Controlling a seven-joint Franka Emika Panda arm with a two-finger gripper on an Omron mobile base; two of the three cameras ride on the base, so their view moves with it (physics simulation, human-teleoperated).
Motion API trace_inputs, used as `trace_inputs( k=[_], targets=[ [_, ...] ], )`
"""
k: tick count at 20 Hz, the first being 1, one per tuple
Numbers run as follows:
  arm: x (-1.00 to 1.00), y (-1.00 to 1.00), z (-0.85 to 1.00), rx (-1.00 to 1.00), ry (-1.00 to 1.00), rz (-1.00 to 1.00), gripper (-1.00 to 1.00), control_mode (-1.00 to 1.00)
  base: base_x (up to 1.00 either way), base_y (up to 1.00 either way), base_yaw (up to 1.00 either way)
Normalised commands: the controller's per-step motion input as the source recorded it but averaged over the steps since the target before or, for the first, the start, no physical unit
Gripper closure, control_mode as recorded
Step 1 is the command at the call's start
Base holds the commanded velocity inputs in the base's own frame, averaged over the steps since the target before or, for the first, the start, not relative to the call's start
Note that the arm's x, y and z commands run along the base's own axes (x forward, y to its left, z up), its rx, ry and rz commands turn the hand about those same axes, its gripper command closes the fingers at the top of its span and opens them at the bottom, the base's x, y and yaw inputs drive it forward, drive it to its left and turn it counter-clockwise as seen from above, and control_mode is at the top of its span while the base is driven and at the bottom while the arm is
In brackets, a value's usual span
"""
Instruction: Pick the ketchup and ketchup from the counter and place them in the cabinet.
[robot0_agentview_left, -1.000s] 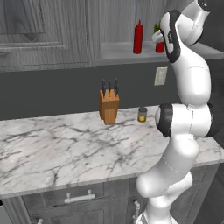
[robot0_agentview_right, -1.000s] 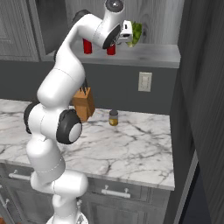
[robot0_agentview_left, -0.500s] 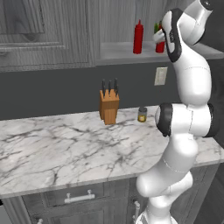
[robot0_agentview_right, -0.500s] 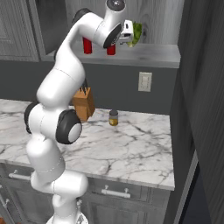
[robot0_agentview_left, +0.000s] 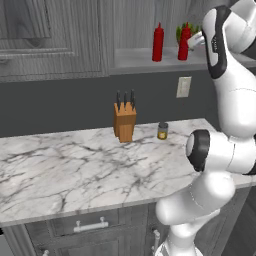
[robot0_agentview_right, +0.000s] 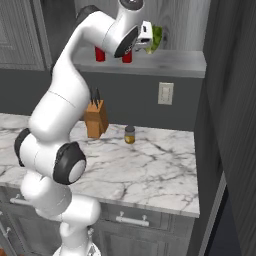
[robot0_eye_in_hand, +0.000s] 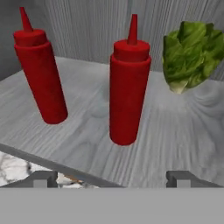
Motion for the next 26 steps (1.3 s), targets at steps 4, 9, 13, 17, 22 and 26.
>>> trace_inputs(
  k=[4,9,13,17,22,26],
  targets=[
    [-0.99,0.0,-0.07,0.0,-0.1,0.0,-1.0,-1.0,0.0,0.0,0.0],
    [-0.93,0.16,-0.39,0.0,-0.05,0.0,-1.0,-1.0,0.0,0.0,0.0],
    [-0.85,0.3,-0.56,-0.01,0.0,0.0,-1.0,-1.0,0.0,0.0,0.0],
    [-0.7,0.32,-0.59,-0.03,0.0,0.0,-1.0,-1.0,0.0,0.0,0.0],
    [-0.41,0.24,-0.53,-0.04,0.01,0.0,-1.0,-1.0,0.0,0.0,0.0],
    [-0.26,0.18,-0.55,-0.02,0.04,0.0,-1.0,-1.0,0.0,0.0,0.0]
  ],
)
